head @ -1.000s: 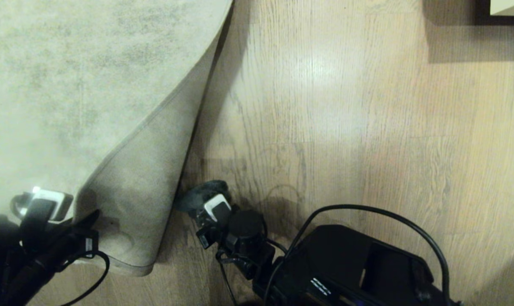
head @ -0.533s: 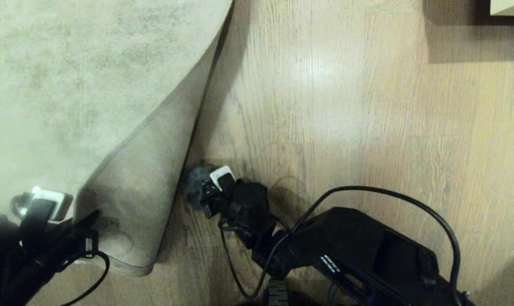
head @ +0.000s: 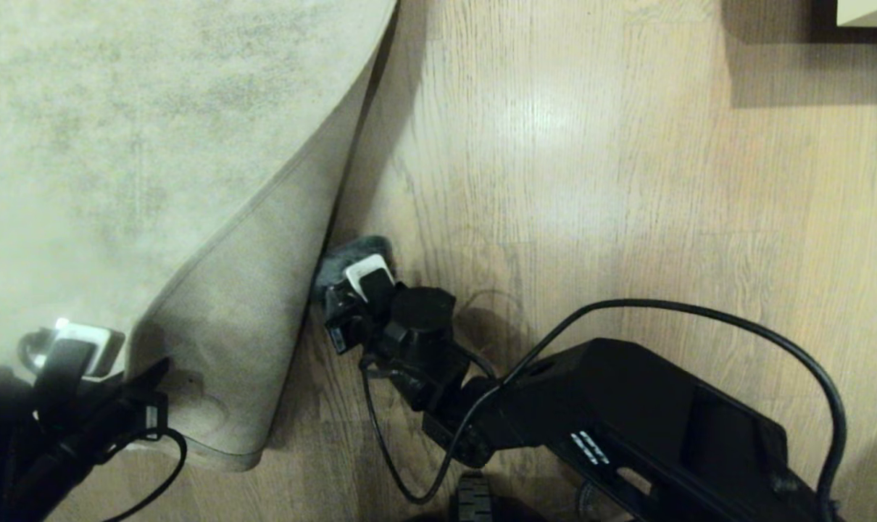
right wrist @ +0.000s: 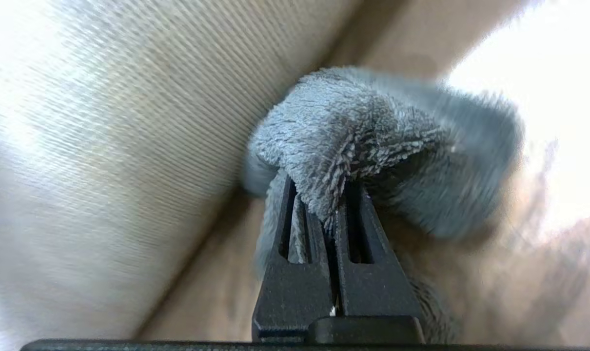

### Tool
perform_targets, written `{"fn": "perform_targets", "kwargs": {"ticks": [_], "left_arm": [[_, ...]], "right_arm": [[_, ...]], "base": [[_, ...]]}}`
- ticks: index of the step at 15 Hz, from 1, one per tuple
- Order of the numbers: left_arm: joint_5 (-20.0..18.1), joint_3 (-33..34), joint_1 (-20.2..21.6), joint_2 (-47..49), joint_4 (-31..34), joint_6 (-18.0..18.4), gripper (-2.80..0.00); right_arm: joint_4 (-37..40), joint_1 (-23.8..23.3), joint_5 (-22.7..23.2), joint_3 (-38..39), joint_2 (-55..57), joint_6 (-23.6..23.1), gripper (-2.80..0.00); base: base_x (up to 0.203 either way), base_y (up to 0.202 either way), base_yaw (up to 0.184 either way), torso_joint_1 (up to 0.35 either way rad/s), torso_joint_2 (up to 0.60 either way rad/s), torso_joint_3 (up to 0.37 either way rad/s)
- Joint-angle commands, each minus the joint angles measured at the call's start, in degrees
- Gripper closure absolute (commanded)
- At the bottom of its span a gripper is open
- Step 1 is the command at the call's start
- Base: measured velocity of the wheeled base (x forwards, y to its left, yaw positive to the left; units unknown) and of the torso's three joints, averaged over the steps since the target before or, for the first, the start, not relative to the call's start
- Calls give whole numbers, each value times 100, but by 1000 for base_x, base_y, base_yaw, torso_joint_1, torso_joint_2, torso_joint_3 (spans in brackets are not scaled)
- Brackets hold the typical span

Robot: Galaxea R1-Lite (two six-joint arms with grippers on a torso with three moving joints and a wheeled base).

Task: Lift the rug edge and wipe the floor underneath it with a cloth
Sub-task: Wipe the floor under the carpet with a rag

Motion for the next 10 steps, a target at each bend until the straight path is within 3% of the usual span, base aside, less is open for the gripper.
{"fn": "perform_targets", "kwargs": {"ticks": [1,10], "left_arm": [[-1,0,3,7,-277,9,0],[-1,0,3,-2,-277,9,0]], "right_arm": [[-95,205,-8,438,-318,-10,0],[-1323,1142,-116,2891,-700,-6,0]], "base": [[0,0,0,0,0,0],[0,0,0,0,0,0]]}}
